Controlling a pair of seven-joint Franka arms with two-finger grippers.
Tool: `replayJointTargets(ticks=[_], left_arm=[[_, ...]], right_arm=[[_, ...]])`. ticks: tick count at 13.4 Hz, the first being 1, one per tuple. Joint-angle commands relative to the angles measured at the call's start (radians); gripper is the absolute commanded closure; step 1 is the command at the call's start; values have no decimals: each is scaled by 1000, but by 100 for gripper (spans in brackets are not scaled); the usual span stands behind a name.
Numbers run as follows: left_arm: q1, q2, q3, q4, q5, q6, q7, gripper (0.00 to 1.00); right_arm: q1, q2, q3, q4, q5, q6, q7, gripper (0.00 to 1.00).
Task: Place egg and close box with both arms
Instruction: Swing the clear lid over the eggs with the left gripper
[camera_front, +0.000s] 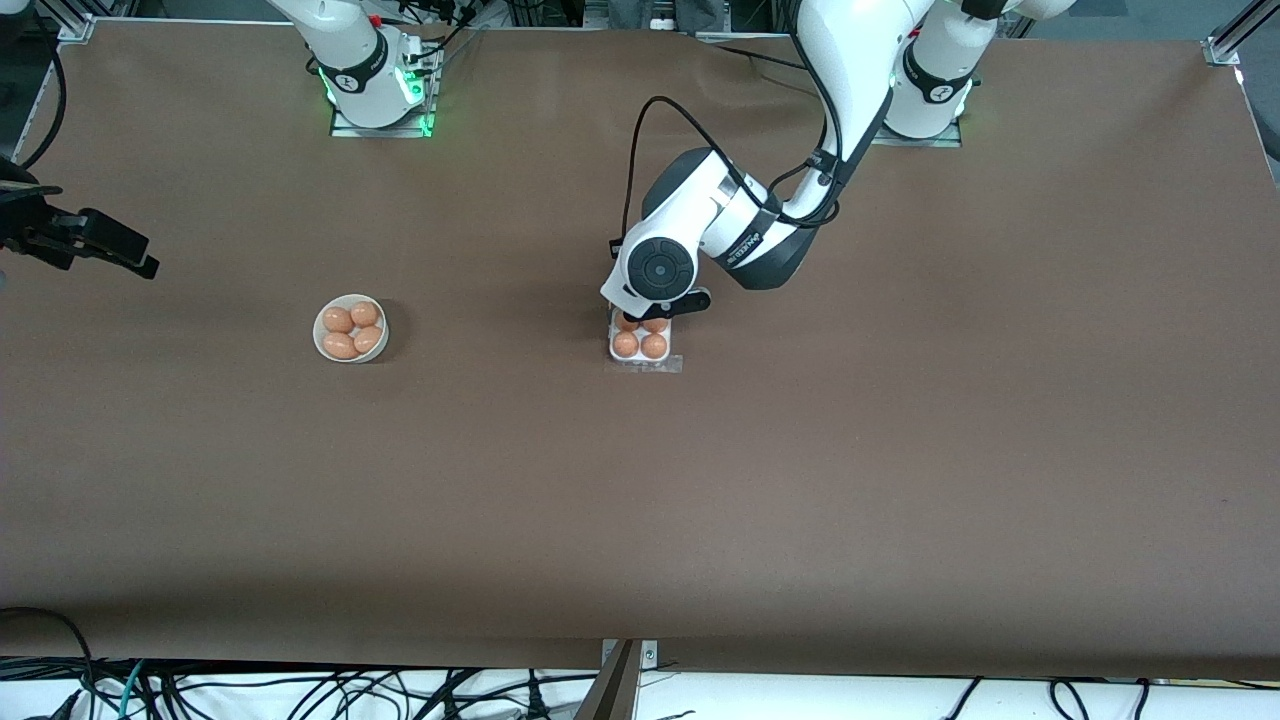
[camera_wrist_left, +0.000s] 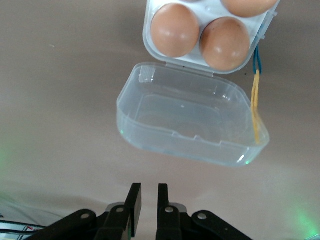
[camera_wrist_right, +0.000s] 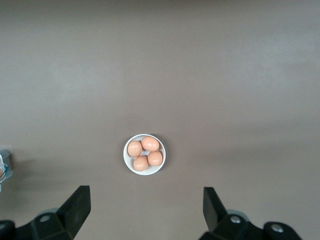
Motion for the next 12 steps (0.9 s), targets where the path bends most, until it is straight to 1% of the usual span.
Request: replayJointTargets(ticks=[1,4,8,10,12], left_arm=[[-10,34,12,36,-26,23,-9,79],[-9,40,15,38,-21,55,-6,79],[1,40,23,58,-18,84,-5,78],[10,39,26,87,-17,92,-5,78],[24,39,44,122,-18,92,1,76]], right_arm=[[-19,-29,19,-42,-7,61,-17,0],[-19,-40,21,-62,-7,78,-24,0],[-6,-12,19,-50,-24,80,-24,0],[-6,-12,19,-50,-25,80,-24,0],[-6,-11,19,-50,-24,77,-18,0]])
